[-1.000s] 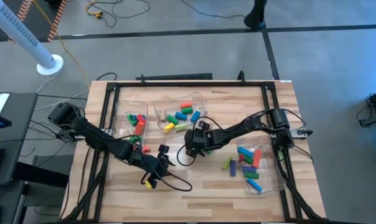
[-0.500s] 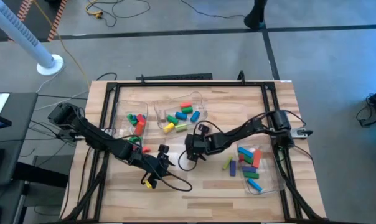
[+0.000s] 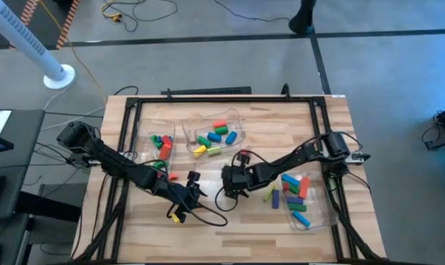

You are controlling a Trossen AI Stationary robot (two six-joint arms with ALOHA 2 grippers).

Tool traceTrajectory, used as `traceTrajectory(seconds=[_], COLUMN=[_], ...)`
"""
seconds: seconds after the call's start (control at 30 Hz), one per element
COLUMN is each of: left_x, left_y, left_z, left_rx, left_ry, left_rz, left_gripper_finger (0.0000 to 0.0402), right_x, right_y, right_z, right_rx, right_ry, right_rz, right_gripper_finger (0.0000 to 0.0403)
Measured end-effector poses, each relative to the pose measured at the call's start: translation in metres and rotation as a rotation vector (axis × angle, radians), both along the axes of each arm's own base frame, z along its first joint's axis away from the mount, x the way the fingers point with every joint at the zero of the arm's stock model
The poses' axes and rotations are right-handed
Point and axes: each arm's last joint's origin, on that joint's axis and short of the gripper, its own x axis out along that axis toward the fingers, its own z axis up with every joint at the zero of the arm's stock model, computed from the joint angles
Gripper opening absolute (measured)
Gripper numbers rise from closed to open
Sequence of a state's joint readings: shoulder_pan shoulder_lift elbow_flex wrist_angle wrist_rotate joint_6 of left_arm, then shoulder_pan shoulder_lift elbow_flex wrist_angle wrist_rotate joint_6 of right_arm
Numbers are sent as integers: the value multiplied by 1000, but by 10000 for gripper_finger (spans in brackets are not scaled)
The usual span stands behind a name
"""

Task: Sort blocks by size
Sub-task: Put the light green arch block into the top transparent bin

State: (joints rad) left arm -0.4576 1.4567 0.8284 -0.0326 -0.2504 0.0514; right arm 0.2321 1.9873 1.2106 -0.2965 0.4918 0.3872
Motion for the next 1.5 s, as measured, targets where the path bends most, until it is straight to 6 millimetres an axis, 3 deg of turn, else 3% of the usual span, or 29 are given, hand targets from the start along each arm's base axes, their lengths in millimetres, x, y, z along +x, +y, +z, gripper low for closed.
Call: traceTrajectory(seconds=[0.13, 0.3, 0.5, 0.67, 0.77, 1.1, 1.5], left_x=[0, 0, 0, 0, 0, 0, 0], left_y=[0, 0, 0, 0, 0, 0, 0], left_z=[0, 0, 0, 0, 0, -1, 0], left_rx=[-3, -1, -1, -1, -2, -3, -4], left_ry=[2, 6, 5, 5, 6, 6, 3], left_rz=[3, 2, 2, 3, 3, 4, 4], left_gripper_finger=[179, 179, 179, 179, 179, 179, 179], right_x=[-5, -16, -33, -31, -29, -36, -37], right_y=[7, 12, 9, 6, 3, -13, -31], right_z=[6, 33, 53, 45, 36, 11, -2], right_rx=[-3, -14, -37, -29, -19, -11, 58], right_ry=[11, 4, 71, 79, 68, 18, -48], right_rz=[20, 54, 65, 69, 72, 37, 11], right_gripper_finger=[55, 60, 128, 223, 253, 259, 259])
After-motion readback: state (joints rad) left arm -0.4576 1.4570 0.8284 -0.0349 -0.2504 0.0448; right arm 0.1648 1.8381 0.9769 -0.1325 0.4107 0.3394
